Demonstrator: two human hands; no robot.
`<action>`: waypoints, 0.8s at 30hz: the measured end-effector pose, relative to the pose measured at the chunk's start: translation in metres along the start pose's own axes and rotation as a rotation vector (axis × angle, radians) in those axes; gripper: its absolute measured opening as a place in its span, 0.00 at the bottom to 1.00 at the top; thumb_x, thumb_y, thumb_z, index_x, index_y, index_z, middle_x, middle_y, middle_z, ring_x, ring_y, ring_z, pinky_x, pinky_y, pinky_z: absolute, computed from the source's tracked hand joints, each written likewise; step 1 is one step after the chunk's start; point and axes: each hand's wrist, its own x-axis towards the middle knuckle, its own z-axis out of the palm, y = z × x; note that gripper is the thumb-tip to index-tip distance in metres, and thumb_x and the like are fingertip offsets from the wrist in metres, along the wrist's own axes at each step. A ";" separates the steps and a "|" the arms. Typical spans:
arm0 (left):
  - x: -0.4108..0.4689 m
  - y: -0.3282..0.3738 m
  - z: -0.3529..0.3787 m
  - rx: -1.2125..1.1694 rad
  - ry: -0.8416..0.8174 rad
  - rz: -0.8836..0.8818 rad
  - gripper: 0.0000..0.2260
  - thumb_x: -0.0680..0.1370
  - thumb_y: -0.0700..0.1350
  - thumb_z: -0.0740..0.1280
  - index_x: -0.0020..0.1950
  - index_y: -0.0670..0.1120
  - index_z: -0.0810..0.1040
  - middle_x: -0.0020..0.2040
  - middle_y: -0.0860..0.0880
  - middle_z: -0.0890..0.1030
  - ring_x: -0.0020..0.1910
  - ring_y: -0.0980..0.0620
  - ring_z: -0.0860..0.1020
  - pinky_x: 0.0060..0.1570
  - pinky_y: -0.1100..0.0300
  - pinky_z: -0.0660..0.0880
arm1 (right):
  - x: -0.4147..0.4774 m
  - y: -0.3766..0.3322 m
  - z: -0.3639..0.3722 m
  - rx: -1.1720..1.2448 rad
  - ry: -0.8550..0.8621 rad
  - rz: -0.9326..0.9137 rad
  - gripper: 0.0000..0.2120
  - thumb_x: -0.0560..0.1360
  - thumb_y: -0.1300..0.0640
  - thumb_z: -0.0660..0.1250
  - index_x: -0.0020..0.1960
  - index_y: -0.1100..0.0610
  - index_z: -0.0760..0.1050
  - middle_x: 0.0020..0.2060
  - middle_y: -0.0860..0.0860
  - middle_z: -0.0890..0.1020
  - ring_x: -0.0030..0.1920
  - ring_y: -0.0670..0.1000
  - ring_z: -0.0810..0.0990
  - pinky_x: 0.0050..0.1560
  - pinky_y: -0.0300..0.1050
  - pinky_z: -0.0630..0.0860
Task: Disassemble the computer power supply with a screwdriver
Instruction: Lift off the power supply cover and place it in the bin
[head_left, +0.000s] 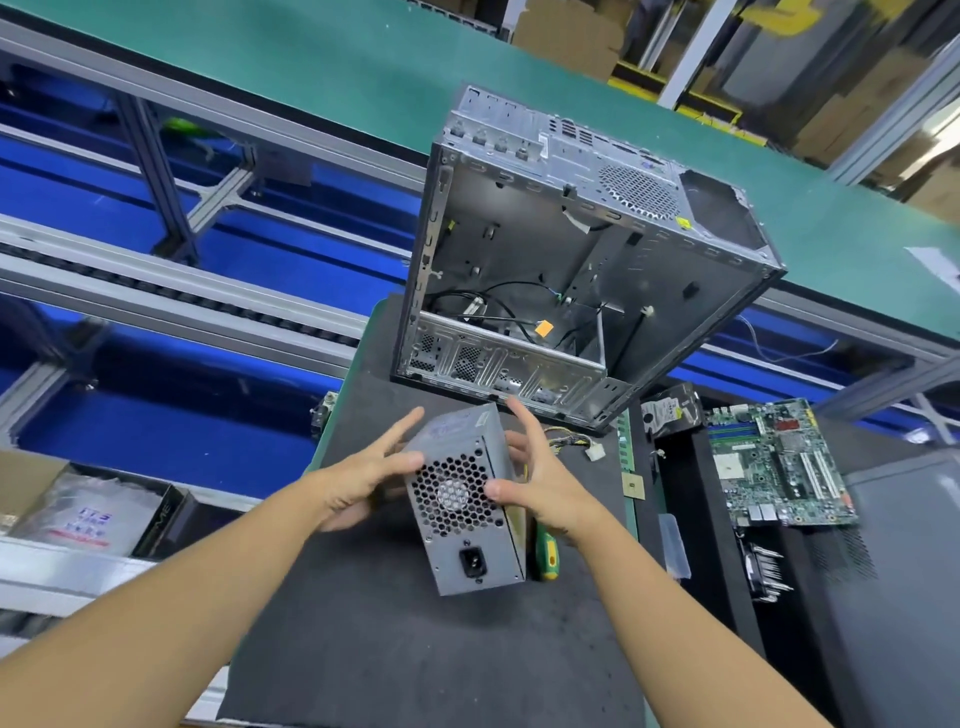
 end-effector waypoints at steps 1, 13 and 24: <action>0.002 -0.002 0.005 -0.034 0.000 0.005 0.60 0.50 0.62 0.84 0.78 0.63 0.59 0.73 0.49 0.72 0.69 0.46 0.73 0.68 0.47 0.69 | 0.000 0.002 0.002 0.080 0.002 0.016 0.52 0.61 0.45 0.81 0.74 0.29 0.52 0.71 0.50 0.67 0.71 0.49 0.69 0.69 0.60 0.70; 0.021 -0.013 0.017 -0.061 0.065 -0.011 0.44 0.59 0.62 0.74 0.75 0.62 0.65 0.62 0.48 0.83 0.65 0.44 0.78 0.69 0.41 0.68 | 0.001 0.026 0.014 0.312 -0.039 0.173 0.45 0.64 0.43 0.75 0.75 0.35 0.56 0.64 0.49 0.76 0.64 0.51 0.78 0.68 0.59 0.72; 0.019 -0.015 0.007 -0.133 0.066 0.001 0.58 0.47 0.66 0.81 0.75 0.60 0.65 0.62 0.47 0.83 0.60 0.45 0.81 0.57 0.47 0.75 | 0.003 0.016 0.014 0.219 -0.029 0.201 0.45 0.64 0.39 0.74 0.75 0.36 0.54 0.65 0.48 0.75 0.64 0.48 0.77 0.67 0.58 0.72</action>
